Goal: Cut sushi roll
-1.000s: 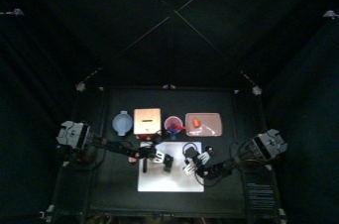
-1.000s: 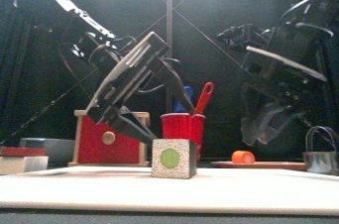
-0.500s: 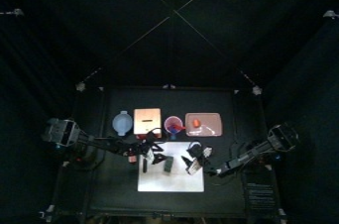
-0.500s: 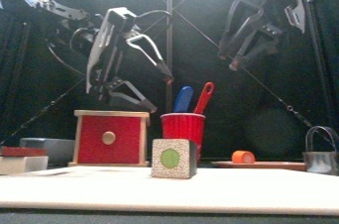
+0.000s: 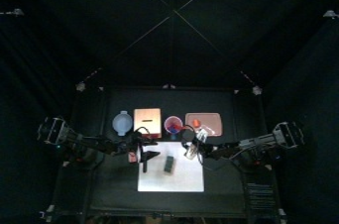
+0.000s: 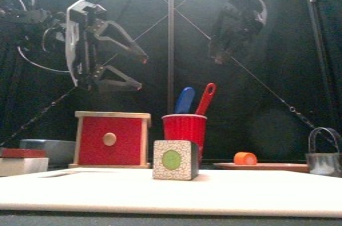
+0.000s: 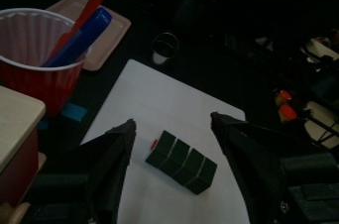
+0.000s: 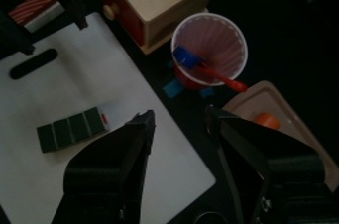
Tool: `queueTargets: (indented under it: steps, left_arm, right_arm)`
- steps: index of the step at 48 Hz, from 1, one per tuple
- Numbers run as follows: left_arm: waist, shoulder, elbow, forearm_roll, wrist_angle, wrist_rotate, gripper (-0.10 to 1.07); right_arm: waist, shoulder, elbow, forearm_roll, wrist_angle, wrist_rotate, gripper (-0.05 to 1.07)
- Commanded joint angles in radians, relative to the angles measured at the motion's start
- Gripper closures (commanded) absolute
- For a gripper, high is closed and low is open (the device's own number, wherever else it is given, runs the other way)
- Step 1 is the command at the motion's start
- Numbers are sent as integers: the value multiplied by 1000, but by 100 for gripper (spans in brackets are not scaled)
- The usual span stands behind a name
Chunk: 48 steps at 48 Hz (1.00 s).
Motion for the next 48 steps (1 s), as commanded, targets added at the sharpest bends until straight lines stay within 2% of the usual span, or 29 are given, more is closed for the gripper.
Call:
queueTargets:
  steps: [1, 7, 18, 25, 48]
  left_arm:
    - [0, -11, -5, 5, -12, -2, 3]
    - [0, -11, -5, 3, -12, -3, 3]
    - [0, -9, 5, -15, -12, -5, 3]
    - [0, -8, 11, -35, -12, -5, 3]
    - [-6, -5, 20, -51, -12, -5, 3]
  right_arm:
    - [-31, 18, -72, 26, 3, -86, 21]
    - [-67, 98, -147, 48, 67, -244, 21]
    - [-83, 225, -247, 58, 276, -494, 21]
    - [-109, 267, -268, 44, 333, -520, 21]
    - [-169, 301, -229, 44, 290, -529, 23]
